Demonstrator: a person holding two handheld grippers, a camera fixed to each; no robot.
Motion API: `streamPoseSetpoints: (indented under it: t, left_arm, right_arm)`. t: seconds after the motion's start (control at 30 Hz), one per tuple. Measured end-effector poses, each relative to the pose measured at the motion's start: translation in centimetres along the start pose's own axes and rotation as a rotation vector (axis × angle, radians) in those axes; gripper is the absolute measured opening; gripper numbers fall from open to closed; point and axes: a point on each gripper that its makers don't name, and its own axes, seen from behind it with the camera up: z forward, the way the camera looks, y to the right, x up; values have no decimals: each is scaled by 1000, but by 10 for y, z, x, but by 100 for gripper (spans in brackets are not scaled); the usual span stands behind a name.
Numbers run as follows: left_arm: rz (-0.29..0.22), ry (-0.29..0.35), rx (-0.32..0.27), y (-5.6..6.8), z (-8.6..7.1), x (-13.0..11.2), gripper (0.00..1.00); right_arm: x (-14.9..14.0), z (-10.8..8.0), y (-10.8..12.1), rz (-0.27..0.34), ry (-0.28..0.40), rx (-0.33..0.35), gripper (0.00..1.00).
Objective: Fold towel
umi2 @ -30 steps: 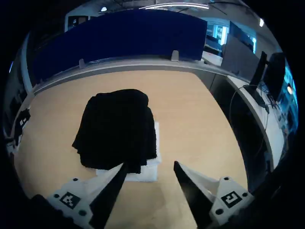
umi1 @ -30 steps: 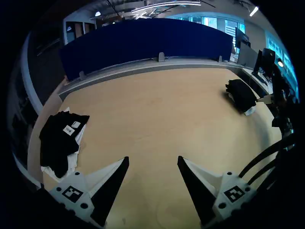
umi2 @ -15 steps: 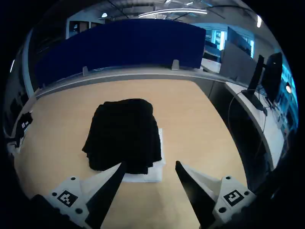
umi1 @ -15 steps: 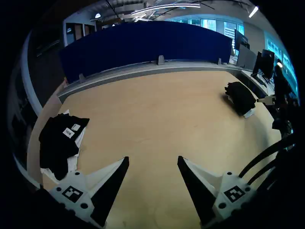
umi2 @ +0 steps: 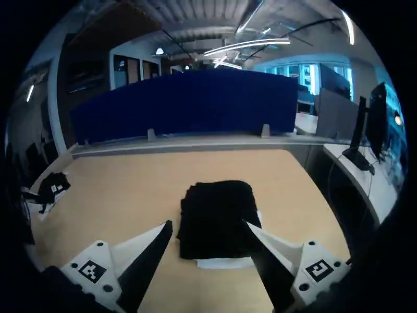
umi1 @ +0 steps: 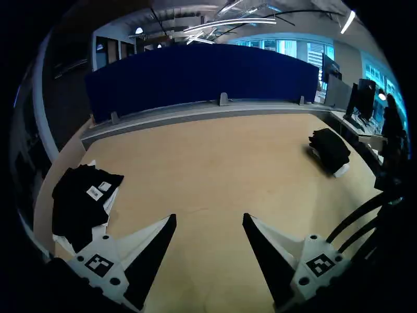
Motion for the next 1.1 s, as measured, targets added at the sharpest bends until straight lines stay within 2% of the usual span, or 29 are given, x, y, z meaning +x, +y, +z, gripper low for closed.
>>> streamPoseSetpoints:
  t: [0.1, 0.2, 0.3, 0.4, 0.5, 0.7, 0.9, 1.1]
  left_arm:
    - [-11, 43, -22, 5, -1, 10, 94]
    - [-24, 80, -20, 5, -1, 18, 94]
    - [-39, 131, 6, -1, -1, 30, 94]
    - [-53, 203, 35, -6, -3, 46, 94]
    - [-59, 255, 40, -7, -7, 57, 94]
    - [-90, 316, 55, -12, -13, 68, 94]
    - [-120, 388, 87, -25, -24, 83, 94]
    - [-130, 453, 96, -31, -34, 91, 94]
  right_arm:
    - [22, -8, -23, 5, 87, 17, 100]
    - [41, -17, -44, 11, 174, 24, 100]
    - [53, -26, -62, 21, 239, 21, 100]
    - [56, -31, -76, 39, 267, 12, 100]
    - [54, -33, -85, 49, 277, 5, 100]
    - [58, -36, -98, 55, 294, -4, 100]
    - [59, -37, -106, 42, 292, 2, 100]
    - [57, -37, -116, 22, 279, 17, 100]
